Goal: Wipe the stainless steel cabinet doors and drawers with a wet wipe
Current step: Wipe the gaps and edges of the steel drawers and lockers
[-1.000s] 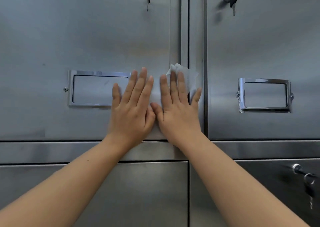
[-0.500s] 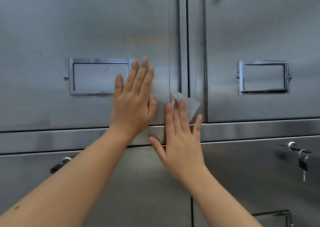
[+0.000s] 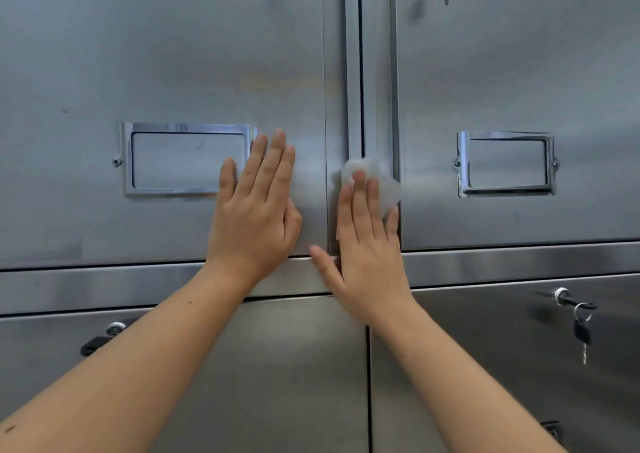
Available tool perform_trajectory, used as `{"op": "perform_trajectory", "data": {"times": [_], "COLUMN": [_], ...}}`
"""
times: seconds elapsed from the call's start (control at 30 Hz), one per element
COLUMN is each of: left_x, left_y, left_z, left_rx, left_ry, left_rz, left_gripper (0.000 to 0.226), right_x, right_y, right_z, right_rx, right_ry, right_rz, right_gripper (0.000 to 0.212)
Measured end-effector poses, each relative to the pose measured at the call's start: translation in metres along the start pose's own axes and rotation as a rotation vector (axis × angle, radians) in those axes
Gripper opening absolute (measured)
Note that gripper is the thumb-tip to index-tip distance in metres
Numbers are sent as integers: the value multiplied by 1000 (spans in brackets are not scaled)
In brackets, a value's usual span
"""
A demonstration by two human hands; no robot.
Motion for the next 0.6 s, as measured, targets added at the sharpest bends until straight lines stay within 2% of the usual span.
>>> {"op": "perform_trajectory", "data": {"times": [0.13,0.33,0.6], "left_x": [1,0,2], "left_y": [1,2,-1], "left_z": [-1,-2,2], "left_rx": [16,10,25], "left_ry": [11,18,-16], "left_rz": [11,22,-11], "left_gripper": [56,56,58], "right_x": [20,-27,7], "right_y": [1,1,2], "right_z": [1,6,4], "right_rx": [-27,3,-18], "right_ry": [-42,-21,-67], "right_rz": [-47,-42,-27], "right_gripper": [79,80,84]}}
Point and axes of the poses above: each hand's wrist, its own x-axis towards the middle knuckle, its own z-axis out of the palm, y = z × x, the point moved 10 cm from there along x, towards the middle knuckle, and after that the axes turned 8 degrees about z, right-handed, at the moved point
